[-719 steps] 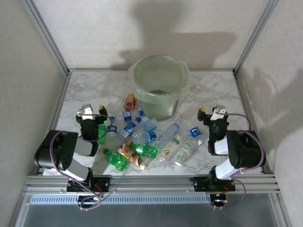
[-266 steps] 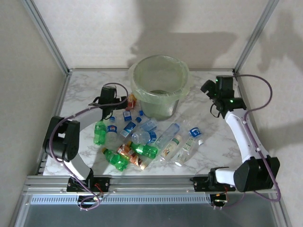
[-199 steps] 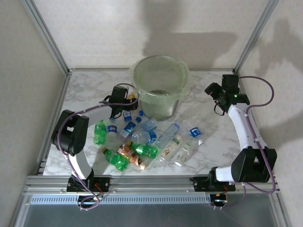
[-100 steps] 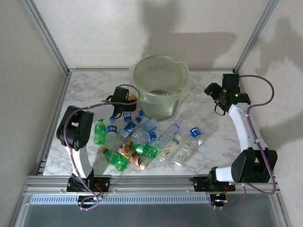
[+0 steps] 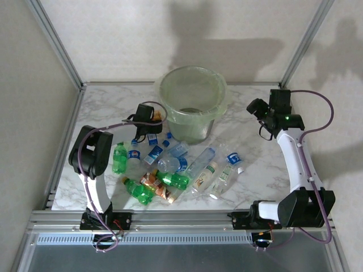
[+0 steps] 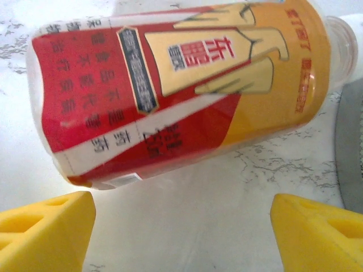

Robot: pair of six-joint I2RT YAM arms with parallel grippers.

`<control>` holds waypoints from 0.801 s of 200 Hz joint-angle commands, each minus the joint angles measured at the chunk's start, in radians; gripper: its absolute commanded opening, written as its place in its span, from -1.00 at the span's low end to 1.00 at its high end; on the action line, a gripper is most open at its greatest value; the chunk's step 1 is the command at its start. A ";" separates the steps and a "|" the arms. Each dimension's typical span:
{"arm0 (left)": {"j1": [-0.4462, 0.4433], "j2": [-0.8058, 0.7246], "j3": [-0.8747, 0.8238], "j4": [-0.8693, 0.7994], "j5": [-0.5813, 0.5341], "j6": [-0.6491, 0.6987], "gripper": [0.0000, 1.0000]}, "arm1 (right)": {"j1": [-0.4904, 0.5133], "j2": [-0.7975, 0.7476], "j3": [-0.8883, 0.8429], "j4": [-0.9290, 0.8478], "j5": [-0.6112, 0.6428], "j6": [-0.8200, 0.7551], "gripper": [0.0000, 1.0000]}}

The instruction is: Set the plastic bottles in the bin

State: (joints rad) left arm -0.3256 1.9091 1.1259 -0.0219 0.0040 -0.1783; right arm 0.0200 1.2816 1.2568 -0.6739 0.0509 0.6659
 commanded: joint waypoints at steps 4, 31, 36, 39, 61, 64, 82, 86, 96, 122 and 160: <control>0.011 -0.034 0.030 -0.040 0.002 0.016 0.61 | 0.004 -0.028 0.016 -0.031 0.006 -0.014 0.72; 0.054 -0.135 0.013 -0.057 0.046 -0.024 0.79 | 0.004 -0.042 0.008 -0.037 0.016 -0.018 0.75; 0.065 -0.148 0.014 -0.061 0.056 -0.042 0.80 | 0.003 -0.045 0.006 -0.037 0.018 -0.017 0.75; 0.072 -0.156 0.015 -0.061 0.064 -0.054 0.81 | 0.003 -0.046 0.006 -0.036 0.019 -0.018 0.76; 0.106 -0.185 0.042 -0.061 0.101 -0.124 0.88 | 0.004 -0.046 -0.005 -0.031 0.019 -0.015 0.78; 0.108 -0.184 0.050 -0.062 0.103 -0.131 0.89 | 0.004 -0.045 -0.005 -0.029 0.018 -0.014 0.78; 0.122 -0.147 0.120 -0.067 0.131 -0.180 0.85 | 0.004 -0.040 -0.011 -0.017 0.008 -0.014 0.78; 0.126 -0.133 0.138 -0.067 0.142 -0.190 0.83 | 0.003 -0.037 -0.014 -0.017 0.005 -0.014 0.78; 0.134 -0.083 0.189 -0.067 0.168 -0.215 0.79 | 0.003 -0.033 -0.015 -0.013 0.002 -0.014 0.77; 0.149 0.069 0.339 -0.081 0.249 -0.282 0.66 | 0.007 -0.024 -0.015 -0.010 -0.005 -0.015 0.75; 0.148 0.234 0.474 -0.144 0.302 -0.291 0.61 | 0.013 -0.039 -0.041 -0.004 -0.005 -0.001 0.74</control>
State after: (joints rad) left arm -0.1833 2.0682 1.5421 -0.0849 0.2390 -0.4351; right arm 0.0235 1.2564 1.2442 -0.6880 0.0509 0.6659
